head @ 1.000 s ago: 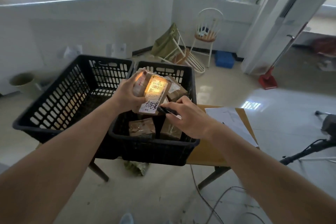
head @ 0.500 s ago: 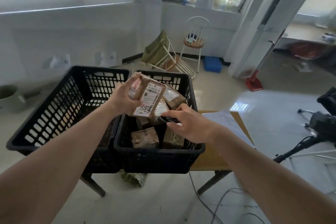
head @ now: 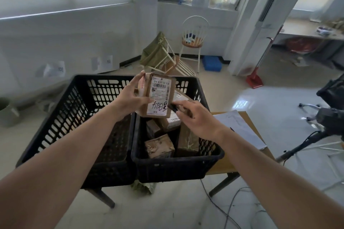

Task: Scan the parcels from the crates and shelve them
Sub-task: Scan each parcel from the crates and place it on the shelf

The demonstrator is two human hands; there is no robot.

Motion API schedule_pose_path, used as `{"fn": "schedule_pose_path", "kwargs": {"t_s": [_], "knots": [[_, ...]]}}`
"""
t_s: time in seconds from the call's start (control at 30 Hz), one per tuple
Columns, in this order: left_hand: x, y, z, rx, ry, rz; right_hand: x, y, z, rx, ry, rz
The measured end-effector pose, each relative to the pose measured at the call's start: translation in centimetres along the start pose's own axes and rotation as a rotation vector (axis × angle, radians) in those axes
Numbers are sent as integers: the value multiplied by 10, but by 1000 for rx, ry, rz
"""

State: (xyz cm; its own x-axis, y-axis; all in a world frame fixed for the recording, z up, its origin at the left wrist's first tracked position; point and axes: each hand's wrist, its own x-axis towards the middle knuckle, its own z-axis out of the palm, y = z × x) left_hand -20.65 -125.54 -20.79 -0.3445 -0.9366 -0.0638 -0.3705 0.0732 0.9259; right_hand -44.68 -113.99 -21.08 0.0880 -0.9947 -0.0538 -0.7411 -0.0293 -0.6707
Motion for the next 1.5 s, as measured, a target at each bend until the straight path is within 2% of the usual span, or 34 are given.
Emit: {"fn": "schedule_pose_path", "kwargs": {"t_s": [0.2,0.33,0.5,0.73,0.9,1.17,1.5], "knots": [[-22,16,-26,-143,11,-83,33,-21,21,295,459,54],[-42,21,-37,-204,38,-90,48,-45,16,349,538,-18],[-73,33,-36,-231,154,-49,59,-70,18,483,439,-133],[-143,48,-15,-220,468,-8,44,-90,27,714,195,-288],[-217,51,6,-237,687,7,12,-113,45,727,7,-448],[-360,60,24,-137,1089,-15,-77,-179,91,743,-187,-701],[-575,61,51,71,1409,-19,-242,-266,175,857,-459,-859]]}}
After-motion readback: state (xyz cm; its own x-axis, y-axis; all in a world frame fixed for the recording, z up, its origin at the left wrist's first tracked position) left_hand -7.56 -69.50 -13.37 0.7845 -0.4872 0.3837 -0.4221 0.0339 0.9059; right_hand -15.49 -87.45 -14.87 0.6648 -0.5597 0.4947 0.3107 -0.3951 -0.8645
